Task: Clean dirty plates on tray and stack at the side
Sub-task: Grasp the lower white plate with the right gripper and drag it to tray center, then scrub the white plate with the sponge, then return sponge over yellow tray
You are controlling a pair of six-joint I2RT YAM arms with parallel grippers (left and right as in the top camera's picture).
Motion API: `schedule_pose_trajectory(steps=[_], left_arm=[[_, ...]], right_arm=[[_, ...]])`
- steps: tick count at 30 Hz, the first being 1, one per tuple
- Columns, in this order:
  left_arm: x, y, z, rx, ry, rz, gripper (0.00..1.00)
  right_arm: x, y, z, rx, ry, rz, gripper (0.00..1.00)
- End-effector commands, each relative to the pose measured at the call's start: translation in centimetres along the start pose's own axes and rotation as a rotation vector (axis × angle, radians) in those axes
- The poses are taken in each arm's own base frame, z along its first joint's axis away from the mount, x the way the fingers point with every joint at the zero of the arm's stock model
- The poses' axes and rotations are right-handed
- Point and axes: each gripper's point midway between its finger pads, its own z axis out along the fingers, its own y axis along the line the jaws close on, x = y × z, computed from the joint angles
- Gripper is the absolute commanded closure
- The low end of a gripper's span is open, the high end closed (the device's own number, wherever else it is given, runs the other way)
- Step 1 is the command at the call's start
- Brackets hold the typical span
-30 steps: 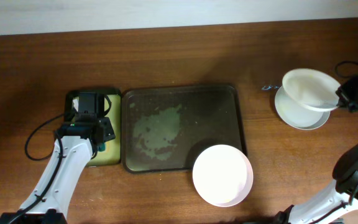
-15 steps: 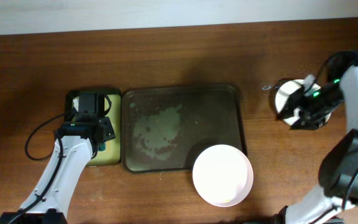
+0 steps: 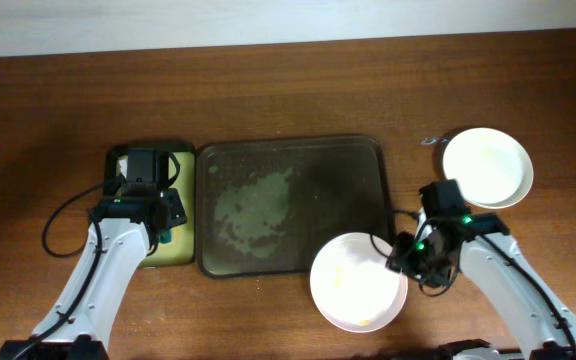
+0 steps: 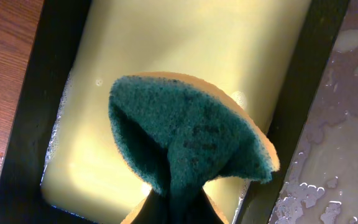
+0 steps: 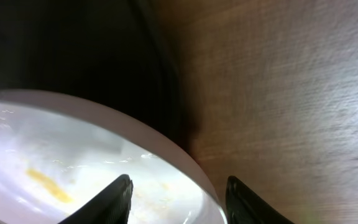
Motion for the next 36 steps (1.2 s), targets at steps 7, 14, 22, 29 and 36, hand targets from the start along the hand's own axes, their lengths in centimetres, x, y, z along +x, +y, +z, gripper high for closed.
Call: schedule_pose_trajectory(steps=[7, 14, 22, 29, 36], left_arm=[[-0.1, -0.2, -0.1, 0.006, -0.004, -0.005, 1.00], [-0.1, -0.2, -0.1, 0.007, -0.005, -0.005, 1.00], [-0.2, -0.9, -0.1, 0.047, -0.007, 0.017, 1.00], [-5.2, -13.0, -10.7, 0.694, -0.064, 0.219, 1.00], [-4.2, -25.2, -10.7, 0.788, 0.106, 0.454, 1.00]], right_arm=[[-0.1, 0.0, -0.7, 0.047, -0.015, 0.029, 0.96], [-9.4, 8.2, -7.5, -0.108, -0.320, -0.298, 0.96], [-11.5, 9.7, 3.2, -0.042, -0.172, -0.448, 0.96], [-10.8, 11.9, 2.7, -0.178, -0.139, -0.459, 0.42], [-11.1, 10.4, 2.3, -0.222, -0.101, -0.385, 0.66]])
